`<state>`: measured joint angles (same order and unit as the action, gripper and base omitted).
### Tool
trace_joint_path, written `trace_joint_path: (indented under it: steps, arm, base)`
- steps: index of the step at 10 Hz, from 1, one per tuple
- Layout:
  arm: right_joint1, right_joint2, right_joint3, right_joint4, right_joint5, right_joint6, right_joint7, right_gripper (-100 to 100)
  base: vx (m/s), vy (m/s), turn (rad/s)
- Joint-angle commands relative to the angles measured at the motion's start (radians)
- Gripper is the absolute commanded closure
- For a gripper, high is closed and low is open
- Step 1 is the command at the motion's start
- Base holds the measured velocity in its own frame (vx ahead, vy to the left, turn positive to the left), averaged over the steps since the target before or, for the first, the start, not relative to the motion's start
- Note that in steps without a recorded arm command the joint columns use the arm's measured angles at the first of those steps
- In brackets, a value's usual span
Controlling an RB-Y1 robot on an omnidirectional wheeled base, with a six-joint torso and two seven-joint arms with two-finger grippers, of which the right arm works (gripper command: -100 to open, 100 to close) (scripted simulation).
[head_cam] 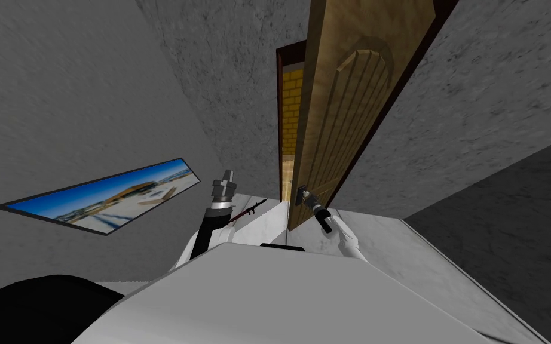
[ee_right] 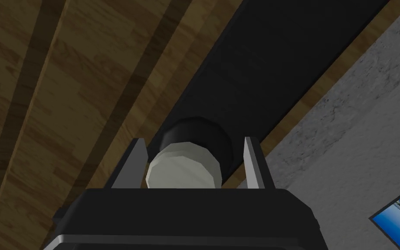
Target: Pull the door open
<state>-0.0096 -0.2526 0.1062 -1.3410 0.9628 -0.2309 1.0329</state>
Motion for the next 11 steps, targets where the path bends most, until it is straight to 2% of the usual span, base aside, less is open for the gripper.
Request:
trace_joint_path:
  steps: [1, 11]
  arm:
    - [0.014, 0.004, 0.017, -0.003, -0.046, -0.009, -0.046, 100]
    - [0.019, 0.015, 0.004, 0.002, -0.356, -0.043, -0.32, 100]
  base:
    - [-0.064, -0.075, 0.159]
    - [-0.069, -0.077, 0.165]
